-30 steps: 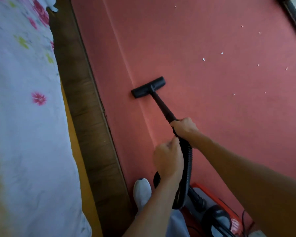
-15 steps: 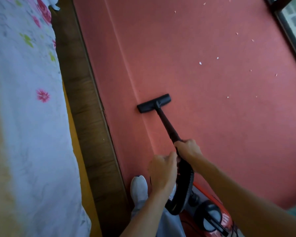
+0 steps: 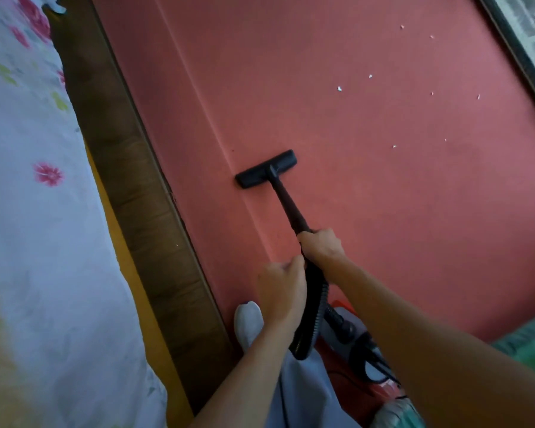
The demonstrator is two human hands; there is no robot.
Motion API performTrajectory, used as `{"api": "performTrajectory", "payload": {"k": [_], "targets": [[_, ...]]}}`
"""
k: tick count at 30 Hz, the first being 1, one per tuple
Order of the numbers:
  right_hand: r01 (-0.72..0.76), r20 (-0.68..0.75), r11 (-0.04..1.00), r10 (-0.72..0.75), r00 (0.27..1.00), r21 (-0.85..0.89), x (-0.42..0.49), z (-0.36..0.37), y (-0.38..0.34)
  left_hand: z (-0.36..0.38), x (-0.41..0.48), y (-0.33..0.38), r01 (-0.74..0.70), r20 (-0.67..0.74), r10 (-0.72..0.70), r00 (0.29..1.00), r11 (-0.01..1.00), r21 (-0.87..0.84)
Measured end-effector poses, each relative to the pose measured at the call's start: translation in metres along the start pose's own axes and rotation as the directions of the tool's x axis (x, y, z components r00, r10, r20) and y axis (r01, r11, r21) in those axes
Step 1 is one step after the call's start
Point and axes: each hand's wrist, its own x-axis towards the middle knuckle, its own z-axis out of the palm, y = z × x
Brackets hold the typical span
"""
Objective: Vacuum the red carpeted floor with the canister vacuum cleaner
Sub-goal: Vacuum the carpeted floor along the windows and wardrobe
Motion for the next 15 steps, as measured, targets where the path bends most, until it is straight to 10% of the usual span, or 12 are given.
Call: {"api": "performTrajectory", "payload": {"k": [8, 15], "targets": [[-0.085, 0.008, 0.954, 0.086, 0.996, 0.288, -0.004, 0.024, -0.021, -0.019, 0.011, -0.001, -0.123, -0.045, 0.127, 0.991, 0.989, 0.082], [-0.308, 0.039, 0.652, 0.393, 0.919, 0.693, -0.054, 0.040, 0.033, -0.047, -0.007, -0.005, -0.331, 0.204, 0.269, 0.941, 0.857, 0.396]]}}
